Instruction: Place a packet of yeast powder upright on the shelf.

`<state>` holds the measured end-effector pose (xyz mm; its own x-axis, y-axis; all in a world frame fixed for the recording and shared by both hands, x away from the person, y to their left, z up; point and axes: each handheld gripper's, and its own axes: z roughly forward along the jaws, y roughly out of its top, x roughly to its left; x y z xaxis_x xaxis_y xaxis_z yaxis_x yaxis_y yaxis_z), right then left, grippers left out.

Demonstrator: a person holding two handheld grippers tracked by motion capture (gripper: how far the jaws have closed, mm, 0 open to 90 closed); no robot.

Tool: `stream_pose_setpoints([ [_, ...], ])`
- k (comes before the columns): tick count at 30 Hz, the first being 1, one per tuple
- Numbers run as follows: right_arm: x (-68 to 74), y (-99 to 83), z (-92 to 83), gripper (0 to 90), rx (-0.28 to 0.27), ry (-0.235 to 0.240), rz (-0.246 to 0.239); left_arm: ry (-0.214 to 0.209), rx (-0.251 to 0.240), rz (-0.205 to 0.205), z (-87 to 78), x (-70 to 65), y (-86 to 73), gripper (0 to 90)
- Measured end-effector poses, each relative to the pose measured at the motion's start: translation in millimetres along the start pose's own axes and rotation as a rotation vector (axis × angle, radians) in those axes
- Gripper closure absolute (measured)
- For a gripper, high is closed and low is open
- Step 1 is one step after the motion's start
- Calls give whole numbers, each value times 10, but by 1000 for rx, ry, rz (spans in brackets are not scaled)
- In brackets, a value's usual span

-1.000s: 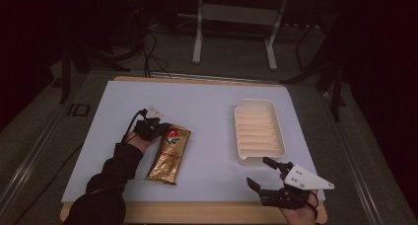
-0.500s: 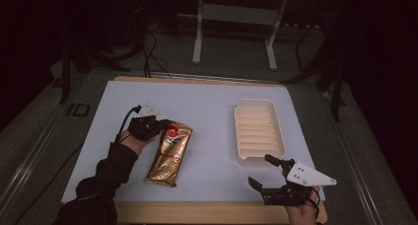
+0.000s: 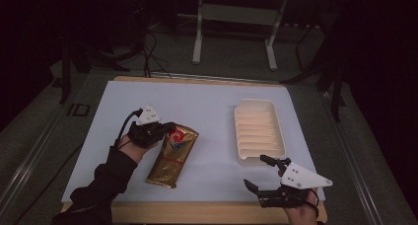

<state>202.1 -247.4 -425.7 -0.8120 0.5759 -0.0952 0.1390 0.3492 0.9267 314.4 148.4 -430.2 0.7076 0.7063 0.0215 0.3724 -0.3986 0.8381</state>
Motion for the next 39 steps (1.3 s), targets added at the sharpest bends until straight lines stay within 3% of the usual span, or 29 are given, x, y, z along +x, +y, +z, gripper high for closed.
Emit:
stream_pose_setpoints([
  [7, -35, 114, -85, 151, -28, -66, -12, -9, -22, 35, -169, -150, 44, 900],
  [11, -106, 241, -196, 143, -71, -120, -44, -19, -46, 42, -257, -214, 43, 900],
  [13, -135, 284, -194, 141, -63, -115, -32, -26, -51, 47, -293, -238, 43, 900],
  [15, -150, 298, -132, 152, -42, -85, -16, -30, -54, 47, -326, -262, 50, 900],
  [18, -142, 288, -43, 183, -4, -87, 0, -42, -67, 55, -365, -313, 57, 900],
  [19, -138, 265, 65, 201, 29, -12, 31, -44, -71, 59, -375, -332, 57, 900],
  [23, -85, 228, 233, 138, 22, 25, 44, -58, -82, 67, -414, -405, 52, 900],
  [27, -85, 230, 382, 117, 46, 107, 117, -64, -89, 66, -451, -444, 53, 900],
  [28, -80, 226, 421, 116, 62, 108, 125, -58, -91, 69, -462, -456, 55, 900],
  [34, 19, 236, 553, 111, 111, 152, 76, -87, -109, 65, -525, -492, 50, 900],
  [36, 45, 250, 569, 117, 119, 142, 62, -101, -116, 63, -549, -510, 49, 900],
  [37, 99, 297, 610, 141, 132, 163, 36, -98, -121, 65, -561, -521, 51, 900],
  [39, 119, 325, 646, 159, 147, 187, 34, -115, -131, 59, -592, -542, 63, 900],
])
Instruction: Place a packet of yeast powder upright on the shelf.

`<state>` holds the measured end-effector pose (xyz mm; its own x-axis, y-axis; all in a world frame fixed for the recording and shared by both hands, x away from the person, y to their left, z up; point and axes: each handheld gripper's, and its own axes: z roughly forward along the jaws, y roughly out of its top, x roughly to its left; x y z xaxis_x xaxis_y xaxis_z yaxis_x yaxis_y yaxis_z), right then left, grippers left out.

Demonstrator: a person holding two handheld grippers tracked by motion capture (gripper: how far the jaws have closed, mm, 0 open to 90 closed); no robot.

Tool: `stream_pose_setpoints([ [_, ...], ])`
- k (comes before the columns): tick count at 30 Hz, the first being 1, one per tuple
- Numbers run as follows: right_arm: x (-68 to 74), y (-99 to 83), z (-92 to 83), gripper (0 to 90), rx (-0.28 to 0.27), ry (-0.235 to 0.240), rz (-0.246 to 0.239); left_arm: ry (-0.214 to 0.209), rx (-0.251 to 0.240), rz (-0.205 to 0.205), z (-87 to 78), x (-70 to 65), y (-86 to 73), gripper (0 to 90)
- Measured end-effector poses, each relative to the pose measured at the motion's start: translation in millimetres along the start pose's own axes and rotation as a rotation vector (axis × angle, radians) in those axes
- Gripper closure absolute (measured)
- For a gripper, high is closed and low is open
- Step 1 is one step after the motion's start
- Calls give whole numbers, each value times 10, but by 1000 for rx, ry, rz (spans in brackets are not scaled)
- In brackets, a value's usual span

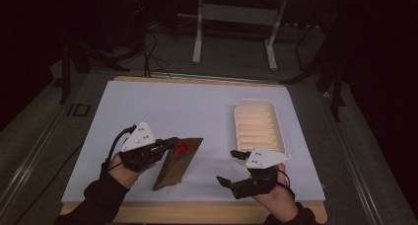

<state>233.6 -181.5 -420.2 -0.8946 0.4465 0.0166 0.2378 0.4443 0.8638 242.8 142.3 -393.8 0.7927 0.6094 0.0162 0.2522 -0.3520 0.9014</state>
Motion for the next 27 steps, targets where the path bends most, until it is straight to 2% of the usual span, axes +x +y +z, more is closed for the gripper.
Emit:
stream_pose_setpoints([
  [1, 0, 0, 0, 159, 0, 0, 0, -3, -12, -2, -19, -20, 14, 900],
  [2, 6, 16, 11, 205, 1, -1, 1, -12, -21, 7, -42, -49, 36, 900],
  [3, 2, 34, 16, 280, 3, 22, 6, -14, -23, 16, -57, -67, 52, 900],
  [6, -9, 87, 30, 315, 3, 13, -2, -35, -49, 32, -112, -128, 130, 900],
  [8, -9, 87, 30, 315, 3, 13, -2, -37, -53, 37, -121, -141, 150, 900],
  [9, -15, 95, 26, 319, -1, 12, 0, -44, -62, 67, -142, -183, 207, 900],
  [12, -33, 145, -11, 306, -24, 20, -1, -72, -87, 100, -160, -238, 280, 900],
  [13, -28, 159, -22, 306, -31, 10, -8, -112, -96, 102, -163, -244, 299, 900],
  [15, -24, 186, -42, 292, -35, 5, -16, -130, -107, 104, -157, -276, 332, 900],
  [16, -30, 197, -52, 292, -41, 7, -16, -153, -110, 100, -148, -281, 344, 900],
  [19, -53, 213, -68, 291, -52, 14, -10, -212, -137, 123, -109, -327, 359, 900],
  [20, -53, 213, -68, 291, -52, 14, -10, -212, -137, 123, -109, -327, 359, 900],
  [21, -60, 215, -70, 287, -50, 24, -7, -249, -169, 145, -95, -366, 364, 900],
  [22, -54, 217, -70, 286, -50, 33, -10, -266, -180, 144, -90, -377, 369, 900],
  [24, -37, 217, -67, 287, -52, 31, -19, -279, -192, 152, -79, -408, 386, 900],
  [27, -10, 219, -59, 303, -47, 62, -27, -287, -198, 150, -59, -434, 403, 900],
])
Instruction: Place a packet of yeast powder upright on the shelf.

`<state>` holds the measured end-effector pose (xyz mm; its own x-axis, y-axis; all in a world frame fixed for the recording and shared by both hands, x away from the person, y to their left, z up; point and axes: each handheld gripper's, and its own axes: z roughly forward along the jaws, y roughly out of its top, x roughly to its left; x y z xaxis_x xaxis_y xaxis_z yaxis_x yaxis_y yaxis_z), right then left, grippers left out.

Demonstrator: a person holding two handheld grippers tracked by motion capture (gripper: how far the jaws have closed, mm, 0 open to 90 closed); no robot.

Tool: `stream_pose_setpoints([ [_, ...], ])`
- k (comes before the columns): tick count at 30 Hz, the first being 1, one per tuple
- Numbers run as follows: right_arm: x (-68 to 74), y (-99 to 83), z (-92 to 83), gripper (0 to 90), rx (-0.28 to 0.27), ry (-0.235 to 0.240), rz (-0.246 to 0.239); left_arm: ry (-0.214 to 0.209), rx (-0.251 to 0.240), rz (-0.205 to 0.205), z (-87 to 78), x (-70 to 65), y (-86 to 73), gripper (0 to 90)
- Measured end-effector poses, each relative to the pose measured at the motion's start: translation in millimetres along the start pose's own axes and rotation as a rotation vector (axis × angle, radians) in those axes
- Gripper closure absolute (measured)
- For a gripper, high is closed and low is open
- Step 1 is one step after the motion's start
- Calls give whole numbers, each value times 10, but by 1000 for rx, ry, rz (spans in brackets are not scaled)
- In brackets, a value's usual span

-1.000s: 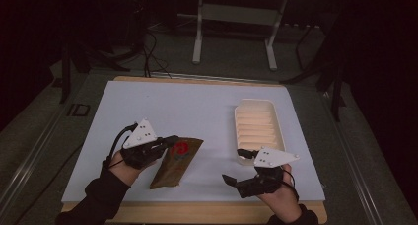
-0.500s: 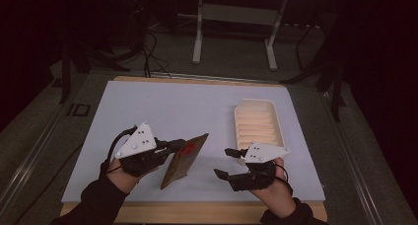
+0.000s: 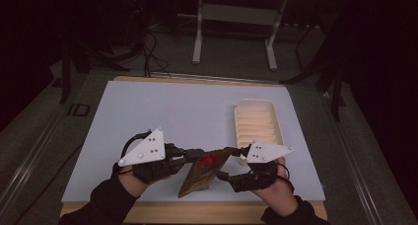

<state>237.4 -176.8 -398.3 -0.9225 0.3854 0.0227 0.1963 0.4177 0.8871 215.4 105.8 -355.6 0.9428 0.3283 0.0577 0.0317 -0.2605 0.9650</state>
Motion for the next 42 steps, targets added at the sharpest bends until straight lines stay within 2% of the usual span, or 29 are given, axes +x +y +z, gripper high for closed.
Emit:
stream_pose_setpoints([
  [1, 5, 2, 3, 306, 6, 9, -5, 2, -6, -1, 7, -3, 4, 900],
  [3, 11, 4, 5, 391, 17, 30, -17, -2, -15, -3, 14, -7, 10, 900],
  [6, 10, 1, 13, 404, 25, 42, -28, -11, -32, -6, 19, -24, 17, 900],
  [7, 7, -4, 19, 413, 23, 44, -26, -1, -25, 3, 27, -35, 24, 900],
  [9, 4, -8, 22, 458, 20, 72, -26, -8, -30, -4, 33, -34, 22, 900],
  [10, 15, -11, 14, 481, 7, 72, -41, -8, -33, -8, 32, -31, 21, 900],
  [12, 16, -14, 7, 562, 16, 60, -58, -3, -26, -8, 31, -19, 20, 900],
  [17, -11, -20, 16, 721, 43, 101, -46, 4, -15, -37, 42, 19, -13, 900],
  [21, -10, -8, 36, 763, 75, 101, -32, 16, 1, -41, 46, 41, -33, 900],
  [24, -1, 3, 34, 774, 78, 108, -34, 18, -3, -45, 37, 62, -41, 895],
  [27, -15, 27, 18, 784, 93, 125, -33, 14, -9, -47, 29, 71, -44, 832],
  [32, -21, 34, -8, 791, 95, 136, -25, 7, -15, -47, 31, 81, -67, 784],
  [35, -24, 42, -17, 793, 93, 131, -27, 5, -24, -41, 28, 90, -65, 730],
  [37, -36, 62, -39, 795, 81, 114, -32, 14, -37, -37, 21, 96, -64, 643],
  [38, -36, 62, -39, 795, 81, 114, -32, 18, -47, -38, 15, 101, -64, 643],
  [40, -54, 81, -64, 797, 76, 103, -32, 39, -77, -44, -10, 115, -71, 580],
  [41, -65, 87, -72, 798, 74, 103, -31, 54, -102, -54, -21, 124, -80, 510],
  [42, -95, 102, -101, 799, 69, 91, -29, 75, -114, -59, -27, 130, -87, 376],
])
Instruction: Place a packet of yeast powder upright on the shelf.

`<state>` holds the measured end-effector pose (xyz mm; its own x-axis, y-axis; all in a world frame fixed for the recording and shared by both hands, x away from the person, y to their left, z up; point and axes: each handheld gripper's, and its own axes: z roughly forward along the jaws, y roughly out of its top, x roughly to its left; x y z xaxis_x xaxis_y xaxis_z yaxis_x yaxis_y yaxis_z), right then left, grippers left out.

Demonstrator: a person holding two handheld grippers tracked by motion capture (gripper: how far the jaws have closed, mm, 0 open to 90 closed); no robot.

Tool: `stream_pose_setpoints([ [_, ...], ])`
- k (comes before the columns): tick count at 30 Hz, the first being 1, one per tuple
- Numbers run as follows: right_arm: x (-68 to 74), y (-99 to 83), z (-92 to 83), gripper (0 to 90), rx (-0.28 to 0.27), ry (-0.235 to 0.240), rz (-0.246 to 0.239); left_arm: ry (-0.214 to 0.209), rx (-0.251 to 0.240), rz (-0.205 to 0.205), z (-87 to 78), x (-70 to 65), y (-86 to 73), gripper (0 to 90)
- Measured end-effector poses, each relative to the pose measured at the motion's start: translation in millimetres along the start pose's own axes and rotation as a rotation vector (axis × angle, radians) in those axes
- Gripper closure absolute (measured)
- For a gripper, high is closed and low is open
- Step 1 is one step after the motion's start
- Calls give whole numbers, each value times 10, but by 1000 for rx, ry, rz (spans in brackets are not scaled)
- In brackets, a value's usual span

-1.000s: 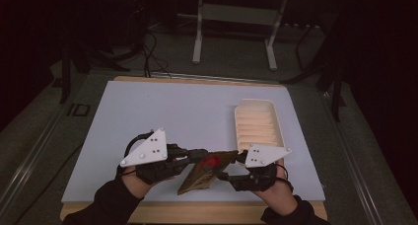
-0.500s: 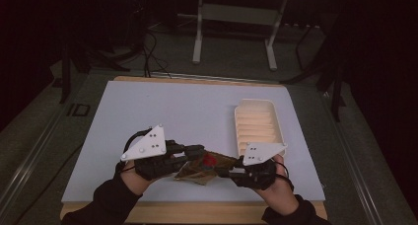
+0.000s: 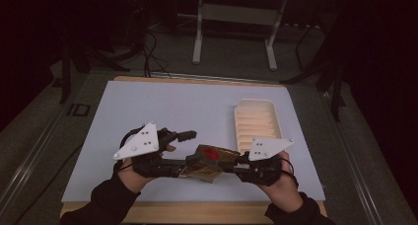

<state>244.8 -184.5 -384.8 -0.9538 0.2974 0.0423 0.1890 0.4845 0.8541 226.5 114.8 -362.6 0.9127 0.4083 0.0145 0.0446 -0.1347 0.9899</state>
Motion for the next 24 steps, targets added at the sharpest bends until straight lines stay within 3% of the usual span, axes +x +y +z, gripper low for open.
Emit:
stream_pose_setpoints([
  [2, -10, 4, -13, 800, -3, -3, 1, 17, -11, -7, -10, 22, -25, 358],
  [4, -35, 20, -58, 801, -12, -18, 1, 34, -6, -33, -4, 40, -50, 245],
  [9, -89, 75, -180, 803, -45, -50, -3, 89, 27, -89, -46, 96, -122, 124],
  [10, -123, 112, -240, 803, -57, -59, -7, 89, 23, -95, -59, 106, -134, 51],
  [18, -304, 246, -478, 804, -98, -116, -15, 98, 48, -142, -148, 192, -384, 26],
  [23, -437, 271, -609, 804, -110, -147, -11, 114, 43, -121, -188, 209, -552, 27],
  [24, -474, 269, -636, 804, -108, -155, -12, 112, 43, -107, -200, 215, -667, 27],
])
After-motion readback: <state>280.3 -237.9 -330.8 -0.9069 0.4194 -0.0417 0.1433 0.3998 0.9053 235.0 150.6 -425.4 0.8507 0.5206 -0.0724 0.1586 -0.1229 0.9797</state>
